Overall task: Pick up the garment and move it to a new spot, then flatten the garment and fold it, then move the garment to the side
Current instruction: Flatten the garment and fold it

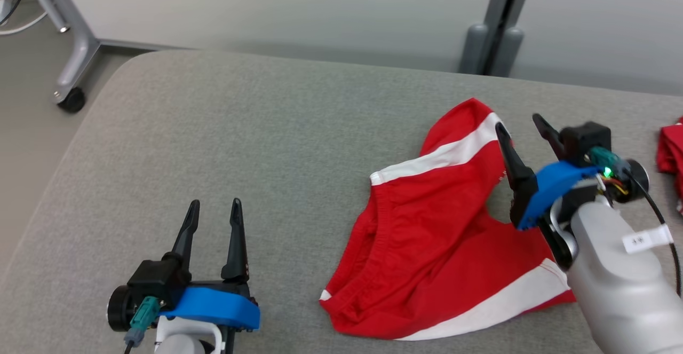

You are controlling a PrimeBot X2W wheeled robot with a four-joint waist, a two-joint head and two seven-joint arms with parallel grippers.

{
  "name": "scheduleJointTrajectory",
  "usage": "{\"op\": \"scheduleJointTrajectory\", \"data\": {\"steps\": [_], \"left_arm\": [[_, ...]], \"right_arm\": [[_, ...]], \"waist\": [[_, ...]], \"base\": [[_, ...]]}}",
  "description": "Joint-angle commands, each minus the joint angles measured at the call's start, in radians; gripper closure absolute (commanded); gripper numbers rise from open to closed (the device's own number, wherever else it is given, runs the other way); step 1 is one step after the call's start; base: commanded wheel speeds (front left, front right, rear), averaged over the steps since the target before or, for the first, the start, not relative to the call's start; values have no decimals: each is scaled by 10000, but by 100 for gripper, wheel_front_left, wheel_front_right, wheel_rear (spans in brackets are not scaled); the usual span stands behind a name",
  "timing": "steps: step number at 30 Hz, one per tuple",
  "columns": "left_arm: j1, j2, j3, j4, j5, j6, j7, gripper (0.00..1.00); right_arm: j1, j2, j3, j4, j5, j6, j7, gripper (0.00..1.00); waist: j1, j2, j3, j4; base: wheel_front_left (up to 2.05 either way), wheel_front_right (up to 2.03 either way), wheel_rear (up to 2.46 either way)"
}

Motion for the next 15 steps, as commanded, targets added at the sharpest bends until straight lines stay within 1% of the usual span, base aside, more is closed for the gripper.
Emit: {"op": "scheduleJointTrajectory", "data": {"steps": [1, 5, 9, 12, 15], "left_arm": [[93, 0, 139, 3, 118, -44, -44, 0], [341, 12, 456, -23, 310, -113, -44, 0], [531, 25, 711, -60, 465, -185, -44, 0], [615, 29, 835, -71, 558, -241, -44, 0], [677, 26, 948, -63, 623, -287, -44, 0]], "right_arm": [[381, -122, -16, -264, 119, 1, -55, 0], [1607, -526, -210, -1592, 343, 1, -79, 0], [3070, -723, -551, -2945, 482, 1, -84, 0], [4104, -717, -771, -3803, 297, 1, -77, 0], [4879, -611, -867, -4616, 140, 1, 255, 0]], "waist": [[-1, -1, -251, -304], [-1, -1, -458, -683], [-1, -1, -602, -926], [-1, -1, -698, -1048], [-1, -1, -738, -1112]], "base": [[0, 0, 0], [0, 0, 0], [0, 0, 0], [0, 0, 0], [0, 0, 0]]}}
